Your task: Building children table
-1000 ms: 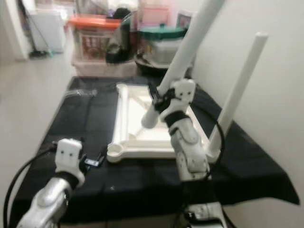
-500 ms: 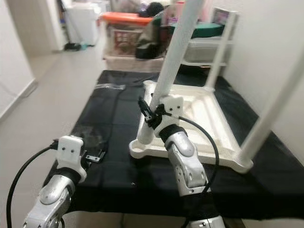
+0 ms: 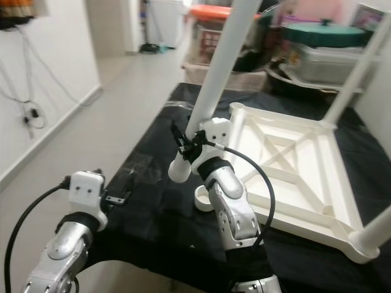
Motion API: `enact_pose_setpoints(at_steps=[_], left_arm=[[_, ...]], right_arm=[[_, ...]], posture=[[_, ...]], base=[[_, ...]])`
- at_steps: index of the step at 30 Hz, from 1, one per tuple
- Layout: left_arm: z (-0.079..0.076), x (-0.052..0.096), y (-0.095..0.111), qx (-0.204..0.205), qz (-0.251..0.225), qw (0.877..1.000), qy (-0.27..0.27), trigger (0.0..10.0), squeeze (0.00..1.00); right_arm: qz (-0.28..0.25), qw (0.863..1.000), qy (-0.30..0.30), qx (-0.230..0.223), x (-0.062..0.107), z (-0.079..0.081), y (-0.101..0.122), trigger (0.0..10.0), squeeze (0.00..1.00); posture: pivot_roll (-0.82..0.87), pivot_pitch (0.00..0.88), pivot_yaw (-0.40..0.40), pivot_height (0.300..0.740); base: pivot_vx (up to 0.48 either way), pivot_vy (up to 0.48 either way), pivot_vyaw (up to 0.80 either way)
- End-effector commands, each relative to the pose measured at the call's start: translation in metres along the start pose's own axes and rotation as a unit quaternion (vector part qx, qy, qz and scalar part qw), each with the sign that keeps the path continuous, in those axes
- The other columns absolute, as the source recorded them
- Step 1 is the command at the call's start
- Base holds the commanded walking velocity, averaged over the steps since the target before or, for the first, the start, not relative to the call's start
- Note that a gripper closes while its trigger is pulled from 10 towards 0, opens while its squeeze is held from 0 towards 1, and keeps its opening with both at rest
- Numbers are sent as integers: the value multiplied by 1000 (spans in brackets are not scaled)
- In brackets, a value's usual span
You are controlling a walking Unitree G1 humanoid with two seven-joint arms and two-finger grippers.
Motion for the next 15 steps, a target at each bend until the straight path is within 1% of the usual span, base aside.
enact_pose_setpoints(at_steps=[1, 4, 8, 15], left_arm=[[-2, 0, 1, -6, 1, 1000, -1, 10000, 0], [-2, -1, 2, -8, 1, 1000, -2, 10000, 0], [-2, -1, 2, -8, 1, 1000, -2, 10000, 0], [-1, 0, 2, -8, 2, 1000, -2, 10000, 0]], right_arm=[[-5, 1000, -2, 3, 0, -1, 3, 10000, 0], [-5, 1000, 1, 8, 1, 0, 3, 10000, 0], [-2, 1000, 3, 18, 2, 2, 2, 10000, 0], [0, 1000, 3, 13, 3, 4, 0, 10000, 0]], posture=[[66, 0, -58, 740], [66, 0, -58, 740], [66, 0, -58, 740], [68, 0, -58, 740]], base=[[0, 0, 0], [0, 0, 0], [0, 0, 800], [0, 0, 800]])
Point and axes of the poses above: a point about 5 cm out from each wrist's last joint towards the gripper, its own x axis pointing back from the gripper into the wrist, its own y axis along the axis of the wrist's last joint, z = x × y, the point moved 4 cm from there along -x, pointing out of the wrist towards the gripper, and after that the axes turned 9 degrees about -x, right-handed, at the moved point
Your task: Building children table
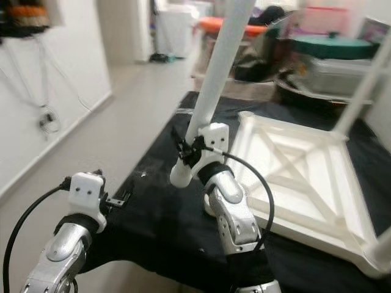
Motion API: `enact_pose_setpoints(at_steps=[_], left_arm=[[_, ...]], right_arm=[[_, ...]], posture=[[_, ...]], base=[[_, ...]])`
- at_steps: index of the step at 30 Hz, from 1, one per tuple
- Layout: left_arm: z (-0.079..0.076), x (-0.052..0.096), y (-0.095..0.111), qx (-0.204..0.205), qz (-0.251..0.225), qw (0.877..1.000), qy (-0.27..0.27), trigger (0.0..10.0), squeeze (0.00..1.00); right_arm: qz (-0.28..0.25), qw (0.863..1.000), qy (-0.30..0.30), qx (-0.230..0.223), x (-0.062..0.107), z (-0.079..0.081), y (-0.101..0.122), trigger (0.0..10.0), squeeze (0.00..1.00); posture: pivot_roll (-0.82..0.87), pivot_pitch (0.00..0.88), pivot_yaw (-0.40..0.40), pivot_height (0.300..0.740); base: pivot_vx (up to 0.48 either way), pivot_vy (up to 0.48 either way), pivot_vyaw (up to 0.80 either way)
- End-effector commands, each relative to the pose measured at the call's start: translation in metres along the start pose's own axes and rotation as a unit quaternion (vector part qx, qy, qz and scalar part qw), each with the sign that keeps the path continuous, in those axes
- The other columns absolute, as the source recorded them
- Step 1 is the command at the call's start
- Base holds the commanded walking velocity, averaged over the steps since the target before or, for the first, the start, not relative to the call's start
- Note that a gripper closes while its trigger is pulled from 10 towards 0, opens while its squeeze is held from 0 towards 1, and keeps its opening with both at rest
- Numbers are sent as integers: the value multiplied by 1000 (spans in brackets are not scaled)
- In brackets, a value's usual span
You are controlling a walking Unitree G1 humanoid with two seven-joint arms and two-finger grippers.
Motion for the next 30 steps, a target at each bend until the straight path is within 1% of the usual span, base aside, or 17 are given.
enact_pose_setpoints(at_steps=[1, 3, 6, 12, 17, 20, 24, 30], left_arm=[[-1, 1, 0, 0, 3, 1000, 0, 10000, 0], [-1, 2, 0, 0, 3, 1000, 0, 10000, 0], [1, 2, 2, 1, 1, 1000, 4, 10000, 0], [1, 2, 3, 4, 0, 1000, 6, 10000, 0], [1, 1, 4, 2, -1, 1000, 7, 10000, 0], [1, 0, 5, -7, -6, 1000, 4, 10000, 0], [1, 0, 5, -15, -5, 1000, 2, 10000, 0], [2, 0, 0, -15, 5, 1000, 5, 10000, 0]], right_arm=[[0, 1000, -1, 0, 1, 1, 0, 10000, 0], [0, 1000, -2, -2, 1, 1, 0, 10000, 0], [5, 1000, -16, -13, 1, -3, -3, 10000, 0], [17, 999, -25, -12, 7, -7, -11, 10000, 0], [19, 999, -27, -12, 8, -7, -12, 10000, 0], [16, 999, -29, -11, 7, -8, -10, 10000, 0], [15, 999, -30, -9, 6, -9, -9, 10000, 0], [14, 999, -31, -5, 5, -11, -8, 10000, 0]], posture=[[69, 0, -58, 740], [69, 0, -58, 740], [68, 0, -59, 740], [69, 0, -58, 740], [72, 0, -57, 740], [71, 0, -57, 740], [72, 0, -59, 740], [72, 0, -60, 740]], base=[[0, 0, 800], [0, 0, 800], [0, 0, 0], [0, 0, 0], [0, 0, 0], [0, 0, 0], [0, -319, 0], [0, -432, 0]])
Point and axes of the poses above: a point about 5 cm out from each wrist's last joint towards the gripper, its own x axis pointing back from the gripper into the wrist, its own y axis along the axis of the wrist's last joint, z = x × y, the point moved 4 cm from there along -x, pointing out of the wrist towards the gripper, and after that the axes turned 9 degrees about -x, right-handed, at the moved point
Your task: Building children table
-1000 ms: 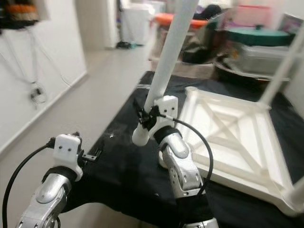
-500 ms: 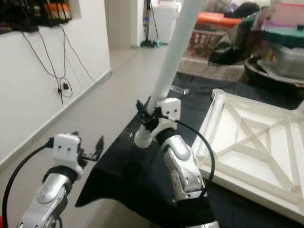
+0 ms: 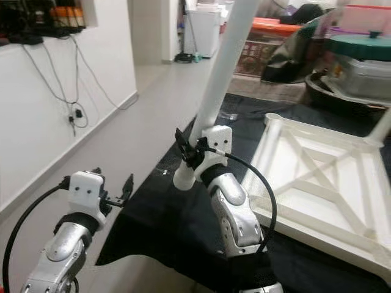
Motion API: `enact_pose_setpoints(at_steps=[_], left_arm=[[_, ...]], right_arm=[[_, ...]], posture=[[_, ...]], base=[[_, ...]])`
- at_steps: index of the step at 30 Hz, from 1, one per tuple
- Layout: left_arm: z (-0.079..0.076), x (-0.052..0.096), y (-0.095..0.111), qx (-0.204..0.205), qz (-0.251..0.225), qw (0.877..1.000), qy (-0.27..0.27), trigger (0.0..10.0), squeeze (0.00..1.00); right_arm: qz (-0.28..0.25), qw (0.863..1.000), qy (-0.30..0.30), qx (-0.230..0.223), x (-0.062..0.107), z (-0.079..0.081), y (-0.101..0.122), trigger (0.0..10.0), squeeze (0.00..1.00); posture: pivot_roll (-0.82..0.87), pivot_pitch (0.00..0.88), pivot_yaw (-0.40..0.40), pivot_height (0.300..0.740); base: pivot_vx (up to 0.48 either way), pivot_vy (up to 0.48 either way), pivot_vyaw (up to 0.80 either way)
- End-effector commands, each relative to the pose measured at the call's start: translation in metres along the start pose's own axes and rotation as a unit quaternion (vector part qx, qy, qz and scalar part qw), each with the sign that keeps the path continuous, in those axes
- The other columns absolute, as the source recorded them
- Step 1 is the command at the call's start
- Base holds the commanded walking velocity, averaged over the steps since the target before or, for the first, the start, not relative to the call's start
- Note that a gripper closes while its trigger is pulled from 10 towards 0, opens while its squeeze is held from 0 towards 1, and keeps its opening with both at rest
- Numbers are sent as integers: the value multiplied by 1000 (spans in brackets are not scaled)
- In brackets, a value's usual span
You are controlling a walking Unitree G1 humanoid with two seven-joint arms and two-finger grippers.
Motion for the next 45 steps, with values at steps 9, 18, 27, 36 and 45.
enact_pose_setpoints(at_steps=[9, 18, 27, 36, 45], left_arm=[[1, -1, -6, 9, 15, 1000, 9, 10000, 0], [1, 2, -7, 17, 19, 1000, 14, 10000, 0], [-2, 5, -9, 24, 25, 999, 9, 10000, 0], [-4, 8, -8, 27, 25, 999, 5, 10000, 0], [-12, 13, -8, 37, 27, 999, -10, 10000, 0]], right_arm=[[-3, 1000, -7, 5, -1, -6, 4, 10000, 0], [-12, 1000, 1, 5, -6, -6, 12, 10000, 0], [-12, 1000, 1, 8, -7, -7, 14, 10000, 0], [-16, 1000, -9, 20, -11, -17, 21, 10000, 0], [-7, 999, -27, 36, -16, -40, 25, 10000, 0]], posture=[[71, 0, -63, 740], [66, 11, -68, 740], [67, 24, -73, 740], [67, 39, -74, 740], [73, 62, -71, 740]], base=[[0, -132, 0], [0, 0, 0], [0, 142, 0], [0, 53, 0], [0, 0, -267]])
Point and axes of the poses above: a point about 5 cm out from each wrist's last joint towards the gripper, its own x axis pointing back from the gripper into the wrist, its own y axis along the axis of the wrist's last joint, z = x × y, the point moved 4 cm from there along -x, pointing out of the wrist towards the gripper, and after that the axes turned 9 degrees about -x, right-handed, at the moved point
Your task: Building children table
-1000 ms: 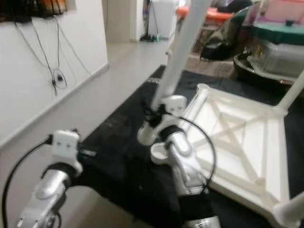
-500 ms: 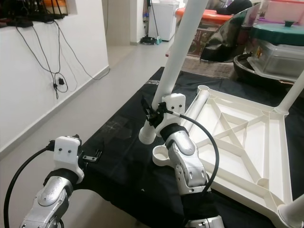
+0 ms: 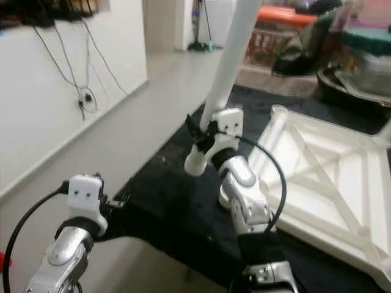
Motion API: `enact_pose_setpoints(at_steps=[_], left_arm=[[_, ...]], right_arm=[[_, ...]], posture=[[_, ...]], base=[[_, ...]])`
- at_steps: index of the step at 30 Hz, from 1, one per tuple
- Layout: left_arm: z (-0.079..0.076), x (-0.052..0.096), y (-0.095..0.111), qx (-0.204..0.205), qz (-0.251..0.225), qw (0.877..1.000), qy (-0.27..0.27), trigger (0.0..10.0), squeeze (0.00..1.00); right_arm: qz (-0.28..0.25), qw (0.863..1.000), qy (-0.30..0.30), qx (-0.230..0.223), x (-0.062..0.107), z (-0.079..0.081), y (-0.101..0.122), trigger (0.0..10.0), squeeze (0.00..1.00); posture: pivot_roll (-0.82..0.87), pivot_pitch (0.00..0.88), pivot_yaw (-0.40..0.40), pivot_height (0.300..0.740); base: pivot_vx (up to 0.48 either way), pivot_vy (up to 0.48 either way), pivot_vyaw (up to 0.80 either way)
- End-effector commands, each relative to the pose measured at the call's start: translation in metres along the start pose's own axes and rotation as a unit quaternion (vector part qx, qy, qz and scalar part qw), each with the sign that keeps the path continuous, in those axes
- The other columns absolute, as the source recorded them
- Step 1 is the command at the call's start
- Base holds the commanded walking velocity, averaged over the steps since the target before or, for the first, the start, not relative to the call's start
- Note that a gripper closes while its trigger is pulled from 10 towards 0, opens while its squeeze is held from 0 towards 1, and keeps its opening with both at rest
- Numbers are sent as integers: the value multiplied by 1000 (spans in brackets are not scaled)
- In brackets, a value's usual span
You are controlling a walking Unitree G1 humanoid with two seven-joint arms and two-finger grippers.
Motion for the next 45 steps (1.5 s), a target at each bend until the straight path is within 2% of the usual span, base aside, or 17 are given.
enact_pose_setpoints(at_steps=[1, 2, 3, 5, 7, 14, 19, 21, 22, 23, 24, 27, 29, 30, 32, 41, 45], left_arm=[[-4, 1, 0, 5, 4, 1000, -9, 10000, 0], [-4, 1, 0, 5, 4, 1000, -9, 10000, 0], [-5, 2, 0, 7, 5, 1000, -12, 10000, 0], [-5, 2, 0, 7, 5, 1000, -12, 10000, 0], [-10, 6, 0, 13, 8, 1000, -22, 10000, 0], [-19, 14, 1, 23, 13, 999, -45, 10000, 0], [-25, 20, 3, 31, 14, 998, -59, 10000, 0], [-31, 27, 6, 38, 16, 997, -73, 10000, 0], [-31, 27, 6, 38, 16, 997, -73, 10000, 0], [-33, 30, 7, 39, 18, 996, -78, 10000, 0], [-33, 30, 7, 39, 18, 996, -78, 10000, 0], [-35, 34, 8, 44, 21, 995, -84, 10000, 0], [-35, 34, 8, 44, 21, 995, -84, 10000, 0], [-35, 38, 9, 48, 26, 995, -87, 10000, 0], [-35, 42, 9, 49, 29, 994, -89, 10000, 0], [-34, 46, 9, 48, 35, 994, -90, 10000, 0], [-34, 48, 9, 46, 39, 994, -93, 10000, 0]], right_arm=[[-12, 1000, -7, 7, -2, -9, 7, 10000, 0], [-12, 1000, -7, 7, -2, -9, 7, 10000, 0], [-10, 1000, -13, 8, -4, -18, 9, 10000, 0], [-10, 1000, -13, 8, -4, -18, 9, 10000, 0], [0, 1000, -10, -3, -9, -33, 13, 10000, 0], [18, 999, 18, -26, -19, -44, 19, 10000, 0], [44, 996, 63, -53, -23, -43, 18, 10000, 0], [71, 984, 134, -88, -25, -36, 18, 10000, 0], [71, 984, 134, -88, -25, -36, 18, 10000, 0], [80, 979, 162, -97, -25, -33, 19, 10000, 0], [80, 979, 162, -97, -25, -33, 19, 10000, 0], [84, 967, 207, -119, -24, -30, 25, 10000, 0], [84, 967, 207, -119, -24, -30, 25, 10000, 0], [90, 950, 254, -157, -20, -30, 31, 10000, 0], [90, 938, 286, -175, -16, -30, 35, 10000, 0], [83, 937, 291, -172, -17, -35, 40, 10000, 0], [93, 937, 303, -147, -14, -37, 36, 10000, 0]], posture=[[73, 62, -71, 740], [73, 62, -71, 740], [76, 71, -71, 740], [76, 71, -71, 740], [79, 88, -68, 740], [85, 117, -66, 740], [94, 139, -70, 740], [101, 159, -68, 740], [101, 159, -68, 740], [104, 167, -67, 740], [104, 167, -67, 740], [113, 179, -66, 740], [113, 179, -66, 740], [120, 186, -64, 740], [125, 187, -63, 740], [133, 188, -57, 740], [136, 184, -56, 740]], base=[[0, 0, -800], [0, 0, -800], [0, 0, -800], [0, 0, -800], [0, 0, -800], [0, 0, -268], [0, 0, 0], [0, 0, 0], [0, 0, 0], [0, 0, 0], [0, 0, 0], [0, 0, 0], [0, 0, 0], [0, 0, 0], [0, 0, 0], [0, 0, 0], [0, 0, 0]])
Point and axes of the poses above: a point about 5 cm out from each wrist's last joint towards the gripper, its own x axis pointing back from the gripper into the wrist, its own y axis along the axis of the wrist's last joint, z = x × y, the point moved 4 cm from there along -x, pointing out of the wrist towards the gripper, and after that the axes turned 9 degrees about -x, right-handed, at the moved point
